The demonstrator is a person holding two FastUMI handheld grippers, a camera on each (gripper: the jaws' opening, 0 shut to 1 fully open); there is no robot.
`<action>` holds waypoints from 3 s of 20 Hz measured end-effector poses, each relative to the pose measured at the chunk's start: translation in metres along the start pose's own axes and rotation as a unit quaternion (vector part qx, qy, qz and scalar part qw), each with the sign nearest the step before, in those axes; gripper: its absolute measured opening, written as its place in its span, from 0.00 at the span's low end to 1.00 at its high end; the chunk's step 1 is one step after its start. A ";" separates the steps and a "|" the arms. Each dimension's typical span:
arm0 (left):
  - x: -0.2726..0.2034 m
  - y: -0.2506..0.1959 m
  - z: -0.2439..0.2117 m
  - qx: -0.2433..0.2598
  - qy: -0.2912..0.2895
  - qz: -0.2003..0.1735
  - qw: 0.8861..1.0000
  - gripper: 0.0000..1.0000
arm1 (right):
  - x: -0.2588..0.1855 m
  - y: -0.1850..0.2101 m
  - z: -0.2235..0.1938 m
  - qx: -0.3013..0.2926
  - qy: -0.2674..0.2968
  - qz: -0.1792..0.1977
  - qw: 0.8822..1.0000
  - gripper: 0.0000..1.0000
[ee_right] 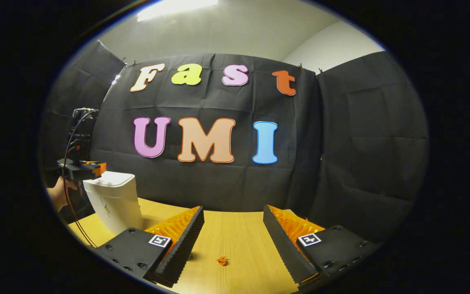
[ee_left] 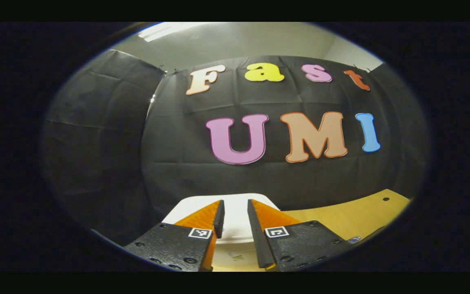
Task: Press the lid of the desktop garbage bin to open it, pick up the crumpled paper on the desktop and throw it into the bin, then pick up the pop can on the desktop and drop it into the bin, and finally close the garbage bin lid.
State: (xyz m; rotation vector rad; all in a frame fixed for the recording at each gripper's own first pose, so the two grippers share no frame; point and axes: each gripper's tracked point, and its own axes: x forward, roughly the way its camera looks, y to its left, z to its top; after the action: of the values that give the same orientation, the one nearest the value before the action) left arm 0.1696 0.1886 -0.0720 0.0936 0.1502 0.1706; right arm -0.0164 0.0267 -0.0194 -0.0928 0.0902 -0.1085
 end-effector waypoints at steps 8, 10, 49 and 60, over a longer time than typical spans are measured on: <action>0.005 0.021 -0.031 0.009 -0.019 0.052 0.998 0.03 | -0.006 0.020 -0.003 -0.038 0.001 0.008 0.999 0.96; 0.009 0.022 -0.036 -0.031 -0.005 0.051 0.998 0.00 | -0.006 0.026 -0.010 -0.034 0.011 0.014 0.999 0.96; -0.234 -0.139 0.002 0.019 -0.015 -0.021 0.999 0.93 | 0.142 0.010 -0.285 -0.071 0.266 0.172 0.946 0.98; -0.231 -0.160 -0.021 0.044 0.022 -0.018 0.999 0.95 | 0.180 0.037 -0.314 -0.061 0.284 0.218 0.932 0.27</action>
State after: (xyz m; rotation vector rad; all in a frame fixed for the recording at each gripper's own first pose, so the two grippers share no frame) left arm -0.0329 -0.0070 -0.0771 0.1754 0.2036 0.1298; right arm 0.1354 0.0154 -0.3493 -0.1606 0.6946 0.3200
